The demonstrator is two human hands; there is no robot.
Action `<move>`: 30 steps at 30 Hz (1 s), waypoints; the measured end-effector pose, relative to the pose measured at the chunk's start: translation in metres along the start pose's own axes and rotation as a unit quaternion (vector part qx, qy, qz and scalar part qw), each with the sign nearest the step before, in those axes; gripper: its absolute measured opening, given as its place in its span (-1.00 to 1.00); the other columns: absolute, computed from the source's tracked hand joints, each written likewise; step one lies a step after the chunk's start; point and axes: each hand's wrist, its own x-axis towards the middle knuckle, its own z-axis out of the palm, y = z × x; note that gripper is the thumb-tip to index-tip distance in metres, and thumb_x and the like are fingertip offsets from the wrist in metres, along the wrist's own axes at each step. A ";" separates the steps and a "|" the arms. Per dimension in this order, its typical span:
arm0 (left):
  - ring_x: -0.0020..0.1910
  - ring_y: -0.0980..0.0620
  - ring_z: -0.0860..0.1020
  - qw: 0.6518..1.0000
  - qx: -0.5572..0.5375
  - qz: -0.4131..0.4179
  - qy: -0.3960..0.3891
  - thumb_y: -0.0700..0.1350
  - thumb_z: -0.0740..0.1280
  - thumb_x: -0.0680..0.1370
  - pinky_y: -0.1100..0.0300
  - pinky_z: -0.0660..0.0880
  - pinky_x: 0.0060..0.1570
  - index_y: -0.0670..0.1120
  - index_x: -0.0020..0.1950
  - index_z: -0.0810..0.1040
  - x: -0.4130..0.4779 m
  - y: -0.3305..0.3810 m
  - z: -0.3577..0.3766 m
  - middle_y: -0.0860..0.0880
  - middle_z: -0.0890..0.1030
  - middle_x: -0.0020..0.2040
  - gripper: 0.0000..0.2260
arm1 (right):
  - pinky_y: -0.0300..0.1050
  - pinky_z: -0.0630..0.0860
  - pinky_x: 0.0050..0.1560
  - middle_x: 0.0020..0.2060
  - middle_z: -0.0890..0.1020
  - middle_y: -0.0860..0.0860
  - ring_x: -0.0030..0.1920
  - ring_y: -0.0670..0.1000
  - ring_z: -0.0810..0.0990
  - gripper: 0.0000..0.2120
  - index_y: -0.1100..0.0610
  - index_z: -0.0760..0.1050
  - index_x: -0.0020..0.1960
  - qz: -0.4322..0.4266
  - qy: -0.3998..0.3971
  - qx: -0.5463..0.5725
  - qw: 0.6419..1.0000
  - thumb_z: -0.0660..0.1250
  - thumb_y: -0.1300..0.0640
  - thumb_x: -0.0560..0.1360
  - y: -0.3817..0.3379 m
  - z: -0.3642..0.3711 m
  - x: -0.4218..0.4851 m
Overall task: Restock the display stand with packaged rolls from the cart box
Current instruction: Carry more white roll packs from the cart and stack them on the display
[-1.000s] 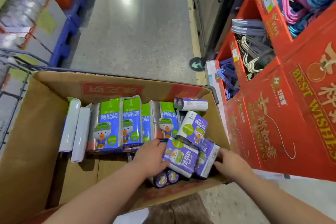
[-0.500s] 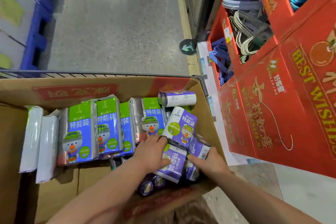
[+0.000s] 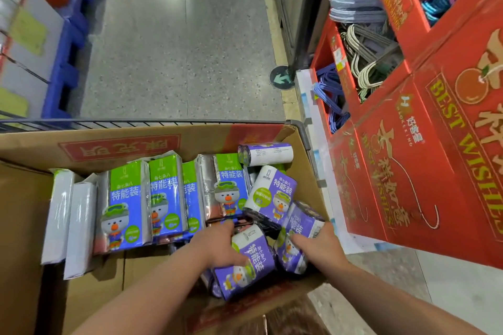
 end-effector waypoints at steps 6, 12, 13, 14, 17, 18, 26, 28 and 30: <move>-0.05 0.01 0.61 0.978 -0.208 -0.010 0.009 0.08 0.55 0.30 0.19 0.51 -0.01 0.04 -0.15 0.49 -0.016 -0.004 -0.001 0.00 0.65 -0.04 -0.70 | -0.11 0.51 -0.11 -0.07 0.62 0.03 -0.10 0.03 0.61 -0.65 0.12 0.39 0.13 -0.040 -0.029 0.096 0.994 0.42 0.25 0.41 0.002 -0.018 -0.019; -0.10 0.01 0.65 0.914 -0.403 0.039 0.042 -0.08 0.59 0.31 0.24 0.57 -0.16 -0.01 0.04 0.55 -0.048 -0.013 -0.007 -0.04 0.68 -0.03 -0.63 | -0.32 0.47 -0.48 -0.25 0.64 0.01 -0.39 -0.09 0.63 -0.86 0.07 0.46 -0.05 -0.087 -0.043 0.177 0.979 0.28 0.31 0.51 0.004 -0.029 -0.055; -0.15 0.06 0.63 0.901 -0.427 0.049 0.054 -0.15 0.55 0.37 0.34 0.53 -0.26 -0.01 0.05 0.55 -0.055 -0.014 -0.008 -0.01 0.67 -0.06 -0.68 | -0.30 0.48 -0.47 -0.28 0.65 0.01 -0.41 -0.08 0.63 -0.87 0.08 0.47 -0.04 -0.097 -0.044 0.191 0.976 0.26 0.30 0.52 0.004 -0.029 -0.064; -0.21 0.11 0.61 0.891 -0.445 0.063 0.062 -0.20 0.52 0.40 0.39 0.50 -0.35 -0.03 0.05 0.54 -0.064 -0.014 -0.009 0.01 0.66 -0.10 -0.71 | -0.25 0.50 -0.42 -0.29 0.66 0.01 -0.40 -0.05 0.64 -0.88 0.09 0.48 -0.02 -0.107 -0.041 0.201 0.973 0.25 0.28 0.53 0.007 -0.029 -0.072; -0.25 0.10 0.59 0.867 -0.481 0.105 0.071 -0.20 0.49 0.43 0.38 0.46 -0.43 -0.11 0.09 0.54 -0.087 -0.015 -0.009 0.00 0.65 -0.12 -0.73 | -0.04 0.54 -0.19 -0.28 0.68 0.03 -0.31 0.07 0.64 -0.88 0.09 0.49 0.01 -0.131 -0.041 0.244 0.960 0.20 0.23 0.54 0.014 -0.028 -0.095; -0.26 0.09 0.59 0.859 -0.493 0.118 0.071 -0.20 0.48 0.44 0.37 0.46 -0.44 -0.10 0.06 0.53 -0.095 -0.014 -0.009 -0.01 0.65 -0.12 -0.76 | -0.03 0.54 -0.18 -0.26 0.68 0.05 -0.30 0.08 0.64 -0.88 0.10 0.48 0.02 -0.139 -0.041 0.266 0.953 0.22 0.21 0.52 0.016 -0.028 -0.105; -0.22 -0.04 0.69 0.829 -0.509 0.233 -0.003 -0.25 0.40 0.49 0.14 0.59 -0.21 -0.11 0.08 0.58 -0.143 0.013 0.010 -0.08 0.72 -0.11 -0.82 | -0.10 0.54 -0.32 -0.27 0.61 0.14 -0.33 0.10 0.59 -0.53 0.21 0.45 0.07 -0.189 -0.003 0.430 0.883 0.34 0.10 0.18 0.064 -0.048 -0.185; -0.10 -0.10 0.69 0.832 -0.492 0.256 -0.025 -0.20 0.44 0.47 0.03 0.59 -0.03 -0.10 0.11 0.58 -0.153 0.030 0.020 -0.10 0.72 -0.06 -0.77 | 0.02 0.56 -0.14 -0.13 0.64 0.17 -0.18 0.16 0.61 -0.50 0.22 0.45 0.17 -0.196 0.012 0.449 0.872 0.41 0.06 0.28 0.087 -0.056 -0.202; -0.06 -0.14 0.67 0.834 -0.476 0.274 -0.045 -0.21 0.47 0.44 -0.02 0.57 0.04 -0.11 0.09 0.59 -0.164 0.052 0.031 -0.11 0.71 -0.04 -0.76 | 0.00 0.62 -0.21 -0.08 0.68 0.14 -0.18 0.15 0.67 -0.60 0.20 0.47 0.19 -0.218 0.041 0.462 0.859 0.40 0.07 0.41 0.110 -0.065 -0.222</move>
